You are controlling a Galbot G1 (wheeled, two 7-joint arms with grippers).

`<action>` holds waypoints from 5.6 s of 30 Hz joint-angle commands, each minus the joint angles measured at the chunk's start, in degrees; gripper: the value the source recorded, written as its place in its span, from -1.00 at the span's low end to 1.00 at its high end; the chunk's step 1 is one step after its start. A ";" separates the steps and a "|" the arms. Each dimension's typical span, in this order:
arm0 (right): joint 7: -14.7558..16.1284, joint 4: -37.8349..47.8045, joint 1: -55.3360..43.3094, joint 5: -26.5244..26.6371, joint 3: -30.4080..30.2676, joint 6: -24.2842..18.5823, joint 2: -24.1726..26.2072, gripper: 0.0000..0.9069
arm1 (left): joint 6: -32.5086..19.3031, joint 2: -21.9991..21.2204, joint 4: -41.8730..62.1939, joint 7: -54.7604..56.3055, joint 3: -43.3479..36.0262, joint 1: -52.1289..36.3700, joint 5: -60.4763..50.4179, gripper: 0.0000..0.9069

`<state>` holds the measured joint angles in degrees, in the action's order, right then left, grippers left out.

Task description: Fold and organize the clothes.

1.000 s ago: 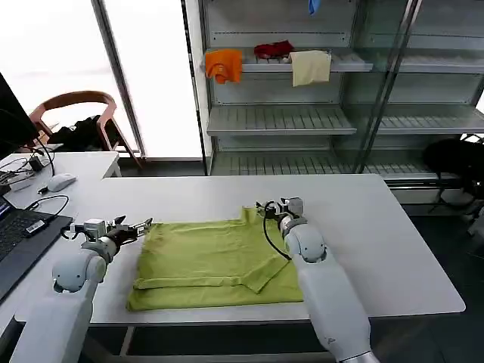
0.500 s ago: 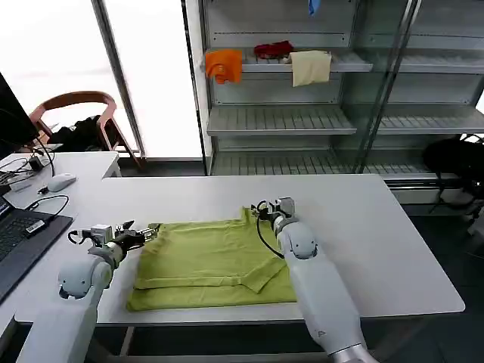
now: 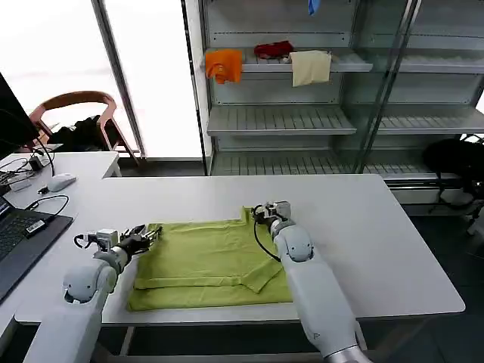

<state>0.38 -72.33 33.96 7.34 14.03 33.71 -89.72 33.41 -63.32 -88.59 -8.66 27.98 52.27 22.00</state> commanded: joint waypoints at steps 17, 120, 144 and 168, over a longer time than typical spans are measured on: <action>-0.26 -7.46 1.85 0.56 -0.51 -0.03 1.59 -1.00 | -0.25 -0.93 -0.91 -0.45 0.20 -0.03 1.36 -1.00; 6.40 -44.85 29.34 7.55 16.19 -10.69 14.79 1.00 | -13.49 -14.42 -23.81 12.06 9.32 32.08 0.55 0.11; 5.53 -45.63 30.31 6.64 16.52 -9.22 15.07 1.00 | -20.27 -15.54 -25.42 9.28 9.30 32.56 -5.03 -1.00; 5.07 -44.36 31.04 6.61 17.18 -9.44 16.96 1.00 | -19.08 8.32 -18.19 -8.73 33.75 21.00 -26.38 -1.00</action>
<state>5.67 -117.11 64.89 13.89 31.32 24.25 -73.08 13.06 -64.49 -109.66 -12.20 54.55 77.81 0.82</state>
